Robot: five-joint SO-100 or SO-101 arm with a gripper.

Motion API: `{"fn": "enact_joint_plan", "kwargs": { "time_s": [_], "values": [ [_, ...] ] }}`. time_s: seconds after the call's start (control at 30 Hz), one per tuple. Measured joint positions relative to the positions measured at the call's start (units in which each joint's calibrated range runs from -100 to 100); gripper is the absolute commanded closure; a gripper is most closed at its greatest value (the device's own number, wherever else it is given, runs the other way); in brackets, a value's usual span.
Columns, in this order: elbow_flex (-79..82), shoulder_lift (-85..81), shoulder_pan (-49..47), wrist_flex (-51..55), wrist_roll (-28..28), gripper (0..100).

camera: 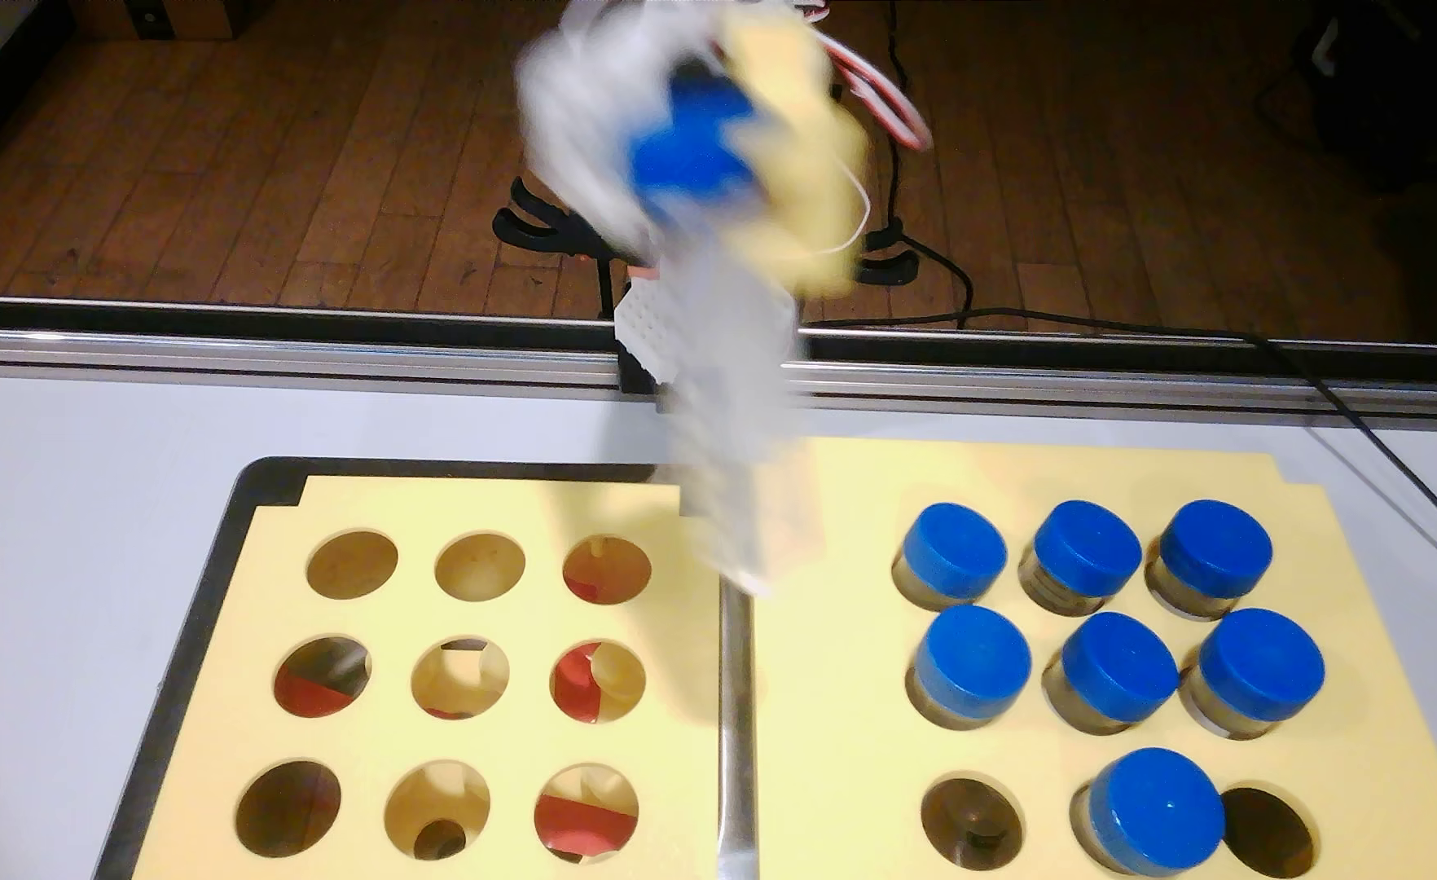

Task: Move the test tubes

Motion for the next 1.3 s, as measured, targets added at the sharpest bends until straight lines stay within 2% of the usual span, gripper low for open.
{"fn": "enact_joint_plan", "kwargs": {
  "time_s": [0.07,0.23,0.4,0.83,0.9,1.0,1.03,1.3],
  "values": [
    [7.4,-0.1,-5.4,-0.3,0.0,87],
    [8.5,5.2,-10.8,-3.9,0.0,87],
    [4.6,14.0,-12.2,-9.1,0.0,87],
    [7.8,18.4,-12.9,-9.6,2.3,86],
    [7.9,20.2,-14.0,-7.6,2.4,80],
    [7.8,20.6,-14.5,-4.6,2.1,64],
    [7.8,20.6,-14.7,-3.9,0.8,64],
    [2.2,20.8,-11.1,-3.6,0.6,64]
  ]
}}
